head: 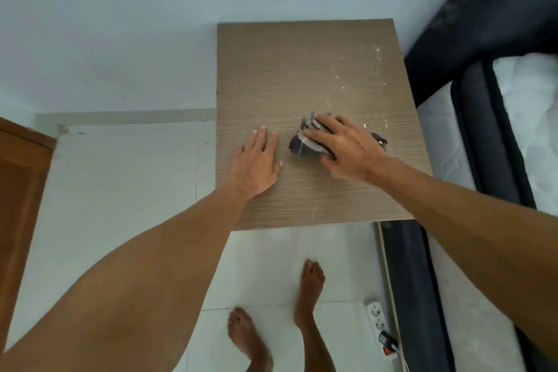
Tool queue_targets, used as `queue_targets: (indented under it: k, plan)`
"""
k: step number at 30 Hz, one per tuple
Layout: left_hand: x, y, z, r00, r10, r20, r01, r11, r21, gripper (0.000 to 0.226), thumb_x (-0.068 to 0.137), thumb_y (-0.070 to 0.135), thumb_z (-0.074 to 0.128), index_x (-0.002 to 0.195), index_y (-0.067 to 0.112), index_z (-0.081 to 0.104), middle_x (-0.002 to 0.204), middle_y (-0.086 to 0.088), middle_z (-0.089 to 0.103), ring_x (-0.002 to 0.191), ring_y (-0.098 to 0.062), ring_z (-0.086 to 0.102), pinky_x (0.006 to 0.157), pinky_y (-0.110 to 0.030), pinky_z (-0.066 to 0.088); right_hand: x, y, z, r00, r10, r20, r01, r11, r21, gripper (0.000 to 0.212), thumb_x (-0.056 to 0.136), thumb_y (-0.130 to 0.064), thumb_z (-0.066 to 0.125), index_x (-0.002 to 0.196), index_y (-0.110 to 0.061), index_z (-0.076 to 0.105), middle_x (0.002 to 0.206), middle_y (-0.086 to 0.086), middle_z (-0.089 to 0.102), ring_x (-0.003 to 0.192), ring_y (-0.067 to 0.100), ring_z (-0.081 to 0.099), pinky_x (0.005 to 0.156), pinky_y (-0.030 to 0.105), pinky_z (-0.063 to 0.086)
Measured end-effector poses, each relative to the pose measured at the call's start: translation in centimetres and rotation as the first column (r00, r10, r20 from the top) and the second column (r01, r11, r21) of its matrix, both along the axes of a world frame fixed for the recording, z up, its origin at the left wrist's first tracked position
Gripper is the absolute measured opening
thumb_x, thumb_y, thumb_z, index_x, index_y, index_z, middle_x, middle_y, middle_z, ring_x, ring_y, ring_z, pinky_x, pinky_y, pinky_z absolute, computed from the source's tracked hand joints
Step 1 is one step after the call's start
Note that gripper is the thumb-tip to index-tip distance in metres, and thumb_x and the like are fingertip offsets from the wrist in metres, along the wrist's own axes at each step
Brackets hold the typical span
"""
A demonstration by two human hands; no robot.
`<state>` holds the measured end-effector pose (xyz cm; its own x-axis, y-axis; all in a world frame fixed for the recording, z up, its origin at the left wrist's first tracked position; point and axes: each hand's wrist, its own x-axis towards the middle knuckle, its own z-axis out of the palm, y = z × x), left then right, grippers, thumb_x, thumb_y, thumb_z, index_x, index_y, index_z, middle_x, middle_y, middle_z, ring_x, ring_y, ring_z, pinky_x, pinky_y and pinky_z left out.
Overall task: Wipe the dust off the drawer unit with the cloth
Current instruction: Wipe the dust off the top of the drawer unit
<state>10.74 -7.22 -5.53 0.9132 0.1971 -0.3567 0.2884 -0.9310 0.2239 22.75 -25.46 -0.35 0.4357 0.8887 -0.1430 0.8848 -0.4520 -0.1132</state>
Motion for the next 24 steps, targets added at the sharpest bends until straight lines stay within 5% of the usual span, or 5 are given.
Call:
queue_targets:
  k: [14, 21, 24]
  plan:
    - [11.8, -0.8, -2.6, 0.991, 0.124, -0.047, -0.123, 0.992, 0.033, 0.060, 0.100, 0.047, 0.014, 0.150, 0.030, -0.014, 0.159, -0.002, -0.022, 0.146, -0.027, -0.018, 0.115, -0.061, -0.004, 19.7, 7.0, -2.9, 0.957, -0.239, -0.162, 0.269, 0.944, 0.194, 0.060, 0.090, -0.020, 0.052, 0.148, -0.019, 0.040, 0.154, 0.014, 0.034, 0.130, 0.040, 0.036, 0.108, 0.049, 0.036]
    - [11.7, -0.8, -3.0, 0.992, 0.124, -0.034, -0.123, 0.991, 0.052, 0.060, 0.099, 0.047, 0.013, 0.149, 0.030, -0.016, 0.159, -0.002, -0.023, 0.146, -0.027, -0.019, 0.115, -0.061, -0.004, 23.5, 9.2, -6.2, 0.921, -0.358, -0.152, 0.341, 0.931, -0.131, 0.068, 0.098, -0.059, 0.029, 0.157, -0.035, 0.005, 0.166, 0.009, -0.012, 0.149, 0.045, -0.006, 0.119, 0.060, 0.009]
    - [11.7, -0.9, -3.0, 0.990, 0.136, -0.037, -0.134, 0.989, 0.057, 0.060, 0.099, 0.047, 0.013, 0.149, 0.031, -0.016, 0.159, -0.002, -0.023, 0.146, -0.026, -0.019, 0.115, -0.060, -0.004, 22.7, 8.8, -7.3, 0.935, -0.341, -0.099, 0.322, 0.932, -0.164, 0.072, 0.094, -0.072, 0.014, 0.155, -0.040, -0.006, 0.165, 0.008, -0.015, 0.148, 0.045, -0.013, 0.119, 0.062, -0.001]
